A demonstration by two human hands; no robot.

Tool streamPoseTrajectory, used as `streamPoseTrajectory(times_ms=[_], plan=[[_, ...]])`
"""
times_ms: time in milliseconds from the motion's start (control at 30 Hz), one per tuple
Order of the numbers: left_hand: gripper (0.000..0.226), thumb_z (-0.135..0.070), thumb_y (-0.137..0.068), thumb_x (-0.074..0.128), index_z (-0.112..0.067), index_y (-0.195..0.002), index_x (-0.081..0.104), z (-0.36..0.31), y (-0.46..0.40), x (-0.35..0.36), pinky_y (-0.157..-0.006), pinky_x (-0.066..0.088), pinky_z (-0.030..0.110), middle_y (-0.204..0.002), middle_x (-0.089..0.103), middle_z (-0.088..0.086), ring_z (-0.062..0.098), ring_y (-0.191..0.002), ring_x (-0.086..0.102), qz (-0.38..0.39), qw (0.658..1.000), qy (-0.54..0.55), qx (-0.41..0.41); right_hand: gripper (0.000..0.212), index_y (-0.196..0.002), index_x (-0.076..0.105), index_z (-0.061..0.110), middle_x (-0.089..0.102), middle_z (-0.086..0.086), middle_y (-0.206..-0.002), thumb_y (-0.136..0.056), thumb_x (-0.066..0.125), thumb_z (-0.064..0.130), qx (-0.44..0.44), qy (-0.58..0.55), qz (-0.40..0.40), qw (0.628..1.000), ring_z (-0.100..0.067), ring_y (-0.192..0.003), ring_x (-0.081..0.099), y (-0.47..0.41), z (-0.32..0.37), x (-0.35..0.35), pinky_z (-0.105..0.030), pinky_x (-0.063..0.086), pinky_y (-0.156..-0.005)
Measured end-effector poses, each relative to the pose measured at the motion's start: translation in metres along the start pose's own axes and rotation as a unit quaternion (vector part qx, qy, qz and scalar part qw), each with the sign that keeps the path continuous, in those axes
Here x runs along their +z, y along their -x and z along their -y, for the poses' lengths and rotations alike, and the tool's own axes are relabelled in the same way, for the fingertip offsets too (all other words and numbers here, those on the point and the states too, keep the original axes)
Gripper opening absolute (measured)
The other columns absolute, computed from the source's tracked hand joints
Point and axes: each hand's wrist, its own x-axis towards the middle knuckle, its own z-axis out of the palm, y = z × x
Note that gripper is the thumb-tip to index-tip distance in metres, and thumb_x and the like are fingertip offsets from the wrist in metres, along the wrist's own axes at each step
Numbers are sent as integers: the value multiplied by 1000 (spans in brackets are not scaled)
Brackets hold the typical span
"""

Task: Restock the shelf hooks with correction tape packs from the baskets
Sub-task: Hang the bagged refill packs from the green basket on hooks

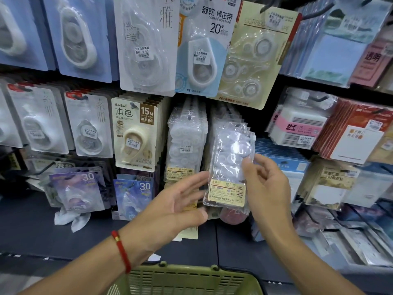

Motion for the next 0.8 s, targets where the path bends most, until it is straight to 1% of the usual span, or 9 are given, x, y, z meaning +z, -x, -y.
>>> streamPoseTrajectory(times_ms=[67,200,333,467,533,600,700,767,800], plan=[[70,1,-95,67,-42,-148,48,6,-3,-10,-122,38,26,-152,52,-24,-7,-143,43,-57,983,-173,23,44,-141,51,30,55,24,-123,-101,67,33,-94,168,-13,981,1,-107,57,-2,-7,0,-24,50,-88],[71,-7,-95,64,-35,-157,42,10,-14,-29,-118,8,2,-167,26,-24,-8,-153,18,-97,891,-429,109,55,-150,54,11,51,-10,-152,-97,69,14,-317,370,112,866,-30,-140,48,-14,-26,7,-46,44,-113],[75,-6,-94,62,-28,-161,36,19,-26,-36,-125,27,27,-174,3,-17,6,-160,3,-84,848,-510,119,75,-167,20,10,2,-4,-178,-102,55,24,-225,507,207,806,-25,-164,7,-33,-37,23,-43,22,-129],[76,-2,-91,63,-25,-160,39,26,-26,-43,-121,31,30,-175,4,-13,10,-160,5,-73,830,-536,135,79,-167,17,13,-18,3,-176,-99,57,13,-167,468,250,831,-23,-162,12,-41,-38,33,-42,47,-110],[71,0,-90,62,-22,-156,46,31,-22,-47,-123,29,32,-174,16,-8,13,-159,14,-69,834,-529,139,73,-165,23,14,-14,4,-177,-100,56,12,-152,448,253,844,-24,-157,27,-37,-39,33,-44,53,-100],[62,-2,-90,63,-21,-149,54,37,-14,-51,-122,31,32,-167,34,-4,17,-154,29,-63,843,-521,119,60,-157,38,13,12,-4,-175,-100,56,12,-162,437,229,855,-31,-140,48,-25,-40,32,-44,54,-92],[47,-8,-90,64,-22,-135,63,52,5,-61,-114,40,37,-140,58,-1,20,-133,52,2,850,-525,44,28,-125,63,18,61,-3,-132,-98,55,18,-196,385,248,867,-28,-110,64,8,-50,35,-42,54,-83],[42,-13,-91,64,-22,-132,64,72,25,-72,-110,43,39,-134,60,1,22,-129,54,66,827,-557,-25,20,-112,66,23,71,-1,-109,-97,51,23,-177,399,370,820,-29,-98,68,36,-66,46,-41,54,-74],[42,-16,-92,63,-23,-134,63,85,39,-77,-111,42,39,-136,59,1,22,-131,53,98,810,-575,-62,21,-112,64,25,71,-2,-106,-97,50,26,-158,425,456,765,-31,-96,67,51,-77,52,-40,52,-72]])
